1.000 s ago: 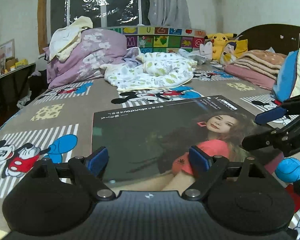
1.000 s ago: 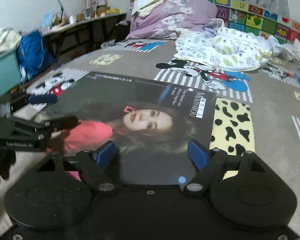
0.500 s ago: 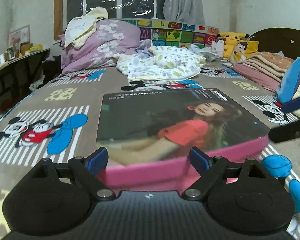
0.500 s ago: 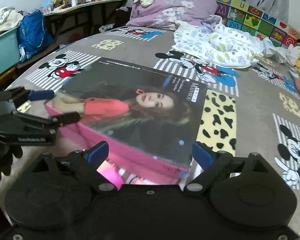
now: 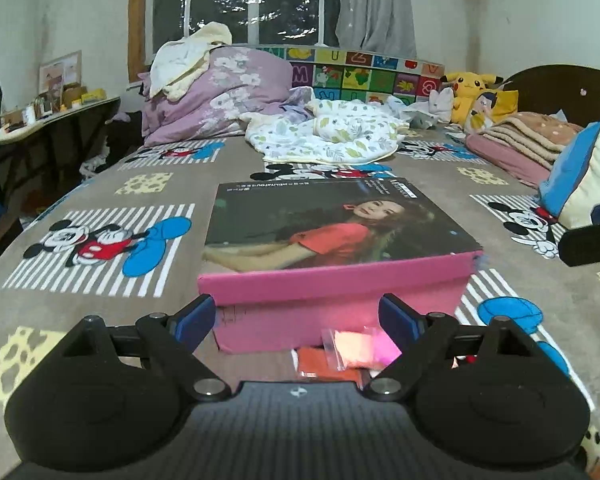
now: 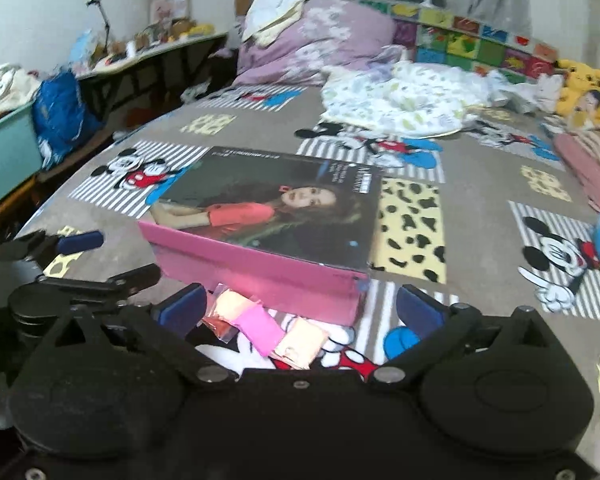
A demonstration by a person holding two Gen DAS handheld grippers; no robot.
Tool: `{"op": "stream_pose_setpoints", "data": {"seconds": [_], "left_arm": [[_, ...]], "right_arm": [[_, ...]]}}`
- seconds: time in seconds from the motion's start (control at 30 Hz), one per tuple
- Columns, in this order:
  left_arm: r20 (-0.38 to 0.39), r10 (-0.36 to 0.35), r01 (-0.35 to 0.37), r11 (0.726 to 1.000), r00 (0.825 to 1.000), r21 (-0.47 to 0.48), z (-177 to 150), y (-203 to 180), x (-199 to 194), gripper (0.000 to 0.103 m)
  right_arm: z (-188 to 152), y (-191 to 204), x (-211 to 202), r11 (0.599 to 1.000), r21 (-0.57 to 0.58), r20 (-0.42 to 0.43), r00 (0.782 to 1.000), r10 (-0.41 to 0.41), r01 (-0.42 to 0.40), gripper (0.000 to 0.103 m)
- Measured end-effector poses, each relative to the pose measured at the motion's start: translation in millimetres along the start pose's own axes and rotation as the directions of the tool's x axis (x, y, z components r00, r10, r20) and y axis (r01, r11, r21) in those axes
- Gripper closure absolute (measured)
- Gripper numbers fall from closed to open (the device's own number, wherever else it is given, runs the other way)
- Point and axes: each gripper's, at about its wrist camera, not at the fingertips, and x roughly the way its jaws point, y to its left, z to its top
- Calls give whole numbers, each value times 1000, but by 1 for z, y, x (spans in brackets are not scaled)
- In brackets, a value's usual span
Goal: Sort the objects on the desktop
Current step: 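Open both tools and pull them back from the covered box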
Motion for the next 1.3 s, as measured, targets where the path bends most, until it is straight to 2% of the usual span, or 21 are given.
{"op": "stream_pose_setpoints", "data": {"seconds": [0.1,0.23,0.67,1.0,1.3], "left_arm": [[-16,41,-41,999,999,21,-4,-5,-12,14],[-15,52,-51,998,999,31,-12,-9,-32,14],[27,39,-40,998,999,42,-25,-23,-101,14],[65,20,-22,999,998,40,-26,-33,-148,14],[62,-21,18,999,998,40,-32,-41,-172,14]], "right_arm": [[-9,5,-13,1000,27,14,1000,-7,7,1],[-19,12,-32,998,64,49,998,-27,24,1],[-61,37,-65,993,83,44,995,-86,82,1],[-86,45,-83,988,126,32,995,-90,85,1],[-104,49,-94,988,132,15,996,-86,84,1]]}}
